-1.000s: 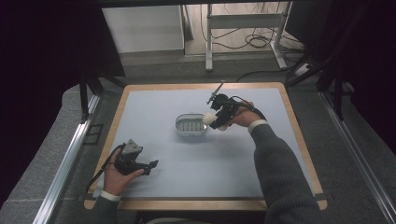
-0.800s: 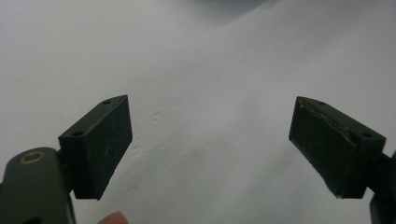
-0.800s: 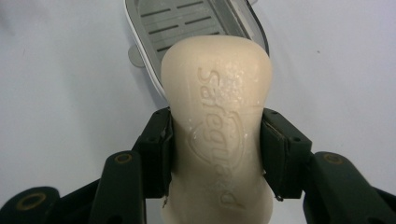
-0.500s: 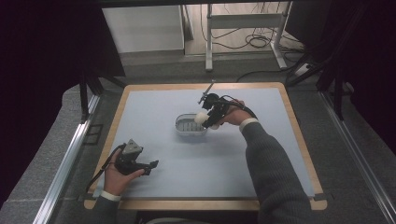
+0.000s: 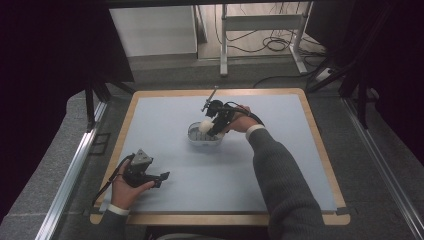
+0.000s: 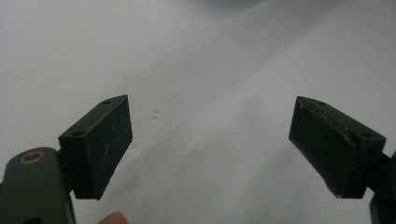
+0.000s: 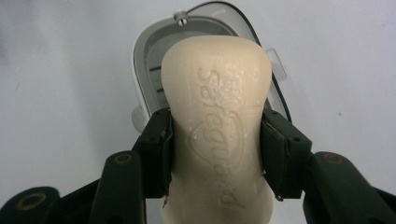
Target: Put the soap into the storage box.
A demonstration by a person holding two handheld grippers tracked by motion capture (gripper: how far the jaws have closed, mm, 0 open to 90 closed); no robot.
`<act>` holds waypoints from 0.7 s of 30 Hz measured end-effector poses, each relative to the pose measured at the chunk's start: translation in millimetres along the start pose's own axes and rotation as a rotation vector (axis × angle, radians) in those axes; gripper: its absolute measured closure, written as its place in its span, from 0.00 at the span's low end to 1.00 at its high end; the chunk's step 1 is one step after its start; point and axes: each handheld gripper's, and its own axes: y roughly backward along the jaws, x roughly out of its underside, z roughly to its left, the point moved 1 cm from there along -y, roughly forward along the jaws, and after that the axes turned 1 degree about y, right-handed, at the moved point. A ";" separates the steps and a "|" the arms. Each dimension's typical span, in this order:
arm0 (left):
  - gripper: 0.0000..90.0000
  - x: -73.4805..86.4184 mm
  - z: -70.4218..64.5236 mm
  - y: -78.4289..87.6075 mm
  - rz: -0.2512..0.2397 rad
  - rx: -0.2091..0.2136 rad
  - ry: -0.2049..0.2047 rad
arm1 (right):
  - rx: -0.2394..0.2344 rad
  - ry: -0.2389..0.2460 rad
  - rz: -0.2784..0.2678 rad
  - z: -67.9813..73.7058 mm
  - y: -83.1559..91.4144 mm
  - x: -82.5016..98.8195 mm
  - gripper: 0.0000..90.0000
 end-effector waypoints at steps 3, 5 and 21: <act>0.15 0.0 0.2 0.3 -0.001 0.000 -0.001 | 0.000 0.013 -0.002 1.9 -4.4 -5.1 0.55; 0.15 0.2 0.6 1.0 -0.002 -0.001 0.001 | -0.005 0.021 0.003 3.5 -7.4 -6.8 0.55; 0.15 0.6 0.8 0.9 -0.002 -0.002 0.002 | 0.006 0.080 0.037 8.3 -20.7 -8.5 0.54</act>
